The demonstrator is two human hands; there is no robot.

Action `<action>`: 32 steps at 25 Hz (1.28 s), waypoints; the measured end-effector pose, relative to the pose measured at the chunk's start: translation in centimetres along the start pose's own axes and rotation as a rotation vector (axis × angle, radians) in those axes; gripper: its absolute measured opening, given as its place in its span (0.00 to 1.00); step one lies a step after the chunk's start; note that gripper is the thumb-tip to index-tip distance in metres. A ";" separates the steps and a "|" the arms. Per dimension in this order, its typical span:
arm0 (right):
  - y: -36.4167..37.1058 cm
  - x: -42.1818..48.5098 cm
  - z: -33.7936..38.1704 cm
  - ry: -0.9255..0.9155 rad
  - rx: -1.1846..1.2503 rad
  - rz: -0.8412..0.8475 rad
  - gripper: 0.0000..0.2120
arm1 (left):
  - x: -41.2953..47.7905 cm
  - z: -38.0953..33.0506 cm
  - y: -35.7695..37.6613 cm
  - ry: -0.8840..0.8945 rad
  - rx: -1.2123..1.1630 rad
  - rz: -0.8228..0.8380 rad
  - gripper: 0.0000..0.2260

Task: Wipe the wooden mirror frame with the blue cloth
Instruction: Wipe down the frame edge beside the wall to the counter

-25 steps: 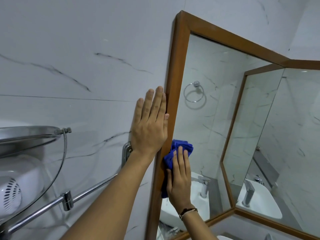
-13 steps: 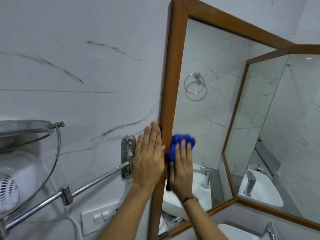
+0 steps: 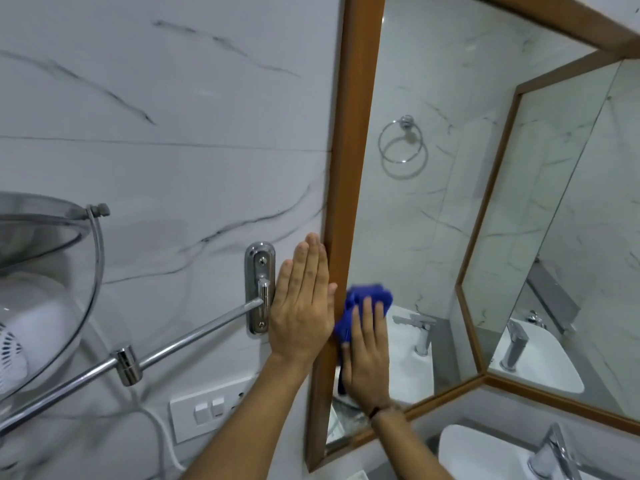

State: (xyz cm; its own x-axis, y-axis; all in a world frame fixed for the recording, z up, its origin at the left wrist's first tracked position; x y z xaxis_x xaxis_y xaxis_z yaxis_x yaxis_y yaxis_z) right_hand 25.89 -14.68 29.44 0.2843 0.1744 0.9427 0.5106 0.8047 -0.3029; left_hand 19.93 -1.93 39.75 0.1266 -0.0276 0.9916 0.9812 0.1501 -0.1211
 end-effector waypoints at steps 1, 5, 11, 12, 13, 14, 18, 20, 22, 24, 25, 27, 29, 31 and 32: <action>-0.5 3.0 -0.1 -0.028 0.016 -0.040 0.30 | 0.1 0.0 -0.1 -0.014 -0.013 -0.005 0.28; -0.5 10.4 -1.3 0.008 0.005 -0.187 0.29 | 0.0 -0.1 -0.2 -0.028 -0.008 0.007 0.28; 1.4 -9.2 0.2 0.060 -0.057 0.115 0.32 | -0.1 0.1 0.0 -0.030 -0.004 0.019 0.26; 1.2 -10.8 0.3 0.037 -0.074 0.134 0.34 | 0.0 0.0 -0.1 -0.034 -0.017 0.022 0.26; 1.1 -10.3 0.3 0.022 -0.068 0.134 0.34 | 0.0 -0.1 -0.3 -0.036 -0.023 0.019 0.26; 0.8 -8.0 0.4 0.006 -0.036 0.115 0.33 | 0.1 -0.2 -0.5 -0.028 -0.021 0.006 0.26; -0.1 7.1 -0.2 0.002 0.075 -0.150 0.29 | 0.3 -0.1 -0.5 -0.038 -0.049 0.012 0.26; 0.4 9.3 -0.5 0.048 0.063 -0.256 0.28 | -0.3 -0.3 -0.2 -0.050 -0.055 0.015 0.26; 1.6 4.3 -0.2 0.108 0.074 -0.220 0.28 | -2.3 -0.3 -0.1 -0.083 -0.108 0.039 0.26; 2.4 -5.1 0.4 0.188 0.112 -0.081 0.29 | -6.1 -0.2 -0.6 -0.055 -0.120 0.090 0.26; 2.8 -10.3 0.3 0.225 0.108 0.000 0.29 | -8.3 -0.1 -0.7 -0.013 -0.112 0.131 0.26; 3.8 -19.3 0.2 0.307 0.055 0.149 0.29 | -12.7 0.0 -0.7 0.060 -0.088 0.200 0.28; 5.4 -23.9 0.0 0.391 0.009 0.224 0.28 | -15.0 0.1 -0.2 0.042 -0.083 0.206 0.29; 6.7 -25.3 -0.1 0.462 0.013 0.220 0.29 | -15.6 -0.2 0.6 0.013 -0.076 0.200 0.29; 7.0 -25.6 0.0 0.480 0.016 0.216 0.29 | -15.5 -0.2 0.7 0.000 -0.086 0.198 0.29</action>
State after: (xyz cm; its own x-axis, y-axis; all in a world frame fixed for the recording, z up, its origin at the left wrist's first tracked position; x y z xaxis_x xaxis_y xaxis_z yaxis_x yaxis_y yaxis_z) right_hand 22.14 -13.53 3.24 0.7230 0.0607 0.6882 0.3881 0.7884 -0.4773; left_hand 18.72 -1.60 24.29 0.3185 -0.0060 0.9479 0.9459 0.0673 -0.3174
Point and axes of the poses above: each hand's wrist, its own x-axis towards the middle knuckle, its own y-axis out of the palm, z = x × y, the point moved 3 cm from there along x, towards the middle knuckle, and after that the axes turned 6 degrees about -z, right-handed, at the moved point
